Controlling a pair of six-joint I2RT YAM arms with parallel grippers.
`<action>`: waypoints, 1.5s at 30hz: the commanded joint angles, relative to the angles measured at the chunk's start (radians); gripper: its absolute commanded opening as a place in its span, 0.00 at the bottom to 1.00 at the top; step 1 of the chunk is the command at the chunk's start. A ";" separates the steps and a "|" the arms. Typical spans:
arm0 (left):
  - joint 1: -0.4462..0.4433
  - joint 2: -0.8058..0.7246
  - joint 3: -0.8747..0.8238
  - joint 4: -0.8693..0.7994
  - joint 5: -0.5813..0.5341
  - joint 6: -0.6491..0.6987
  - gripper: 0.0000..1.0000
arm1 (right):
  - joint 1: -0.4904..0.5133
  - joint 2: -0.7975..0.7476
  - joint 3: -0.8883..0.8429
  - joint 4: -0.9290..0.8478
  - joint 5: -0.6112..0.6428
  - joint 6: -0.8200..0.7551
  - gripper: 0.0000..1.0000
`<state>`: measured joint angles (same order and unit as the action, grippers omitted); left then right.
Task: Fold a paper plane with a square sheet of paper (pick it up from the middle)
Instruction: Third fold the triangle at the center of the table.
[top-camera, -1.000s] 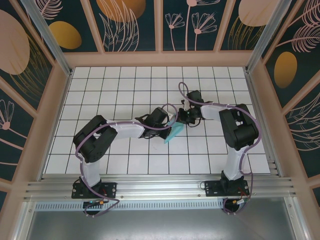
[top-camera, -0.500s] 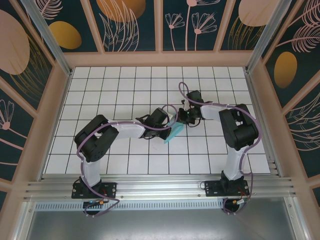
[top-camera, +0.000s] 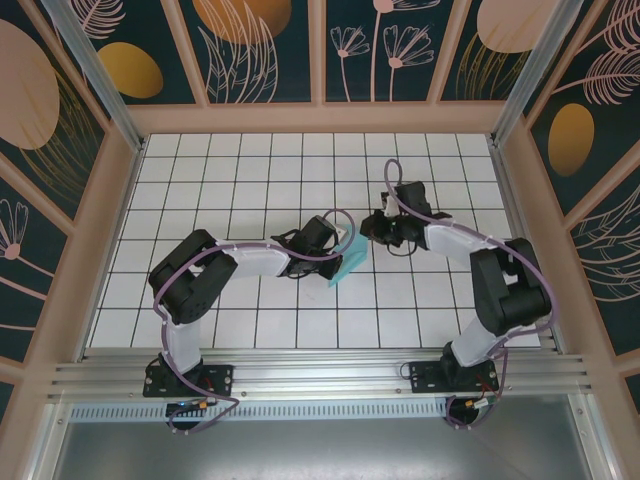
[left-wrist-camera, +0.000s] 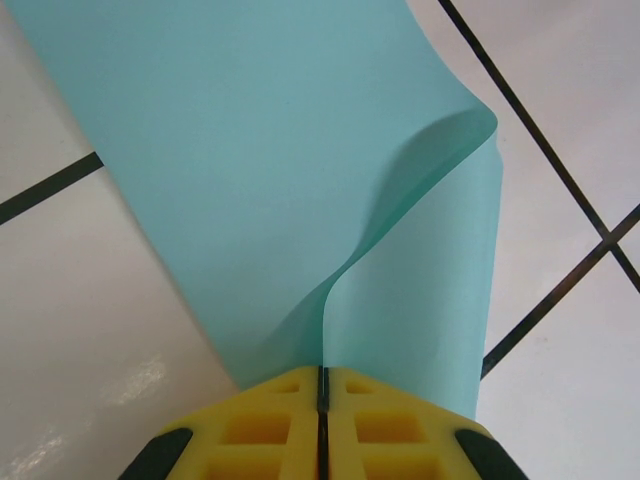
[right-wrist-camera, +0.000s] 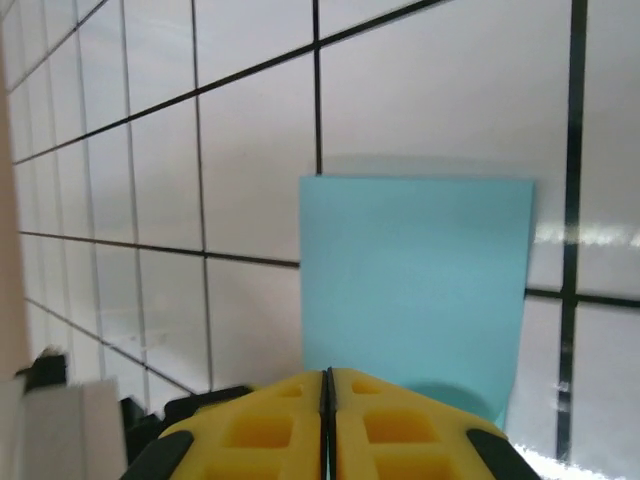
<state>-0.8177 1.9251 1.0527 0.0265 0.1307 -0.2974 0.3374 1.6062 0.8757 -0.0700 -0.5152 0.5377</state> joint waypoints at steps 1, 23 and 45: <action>0.005 0.017 -0.022 -0.021 0.015 0.000 0.11 | 0.007 -0.032 -0.093 0.092 -0.111 0.080 0.09; 0.005 0.013 -0.008 -0.042 0.005 0.016 0.11 | 0.103 0.079 -0.149 0.195 -0.102 0.141 0.07; 0.006 0.018 -0.005 -0.066 -0.024 0.035 0.11 | 0.104 0.110 -0.164 0.125 -0.005 0.127 0.08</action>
<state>-0.8181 1.9251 1.0531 0.0254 0.1238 -0.2821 0.4339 1.7130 0.7116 0.0868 -0.5659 0.6682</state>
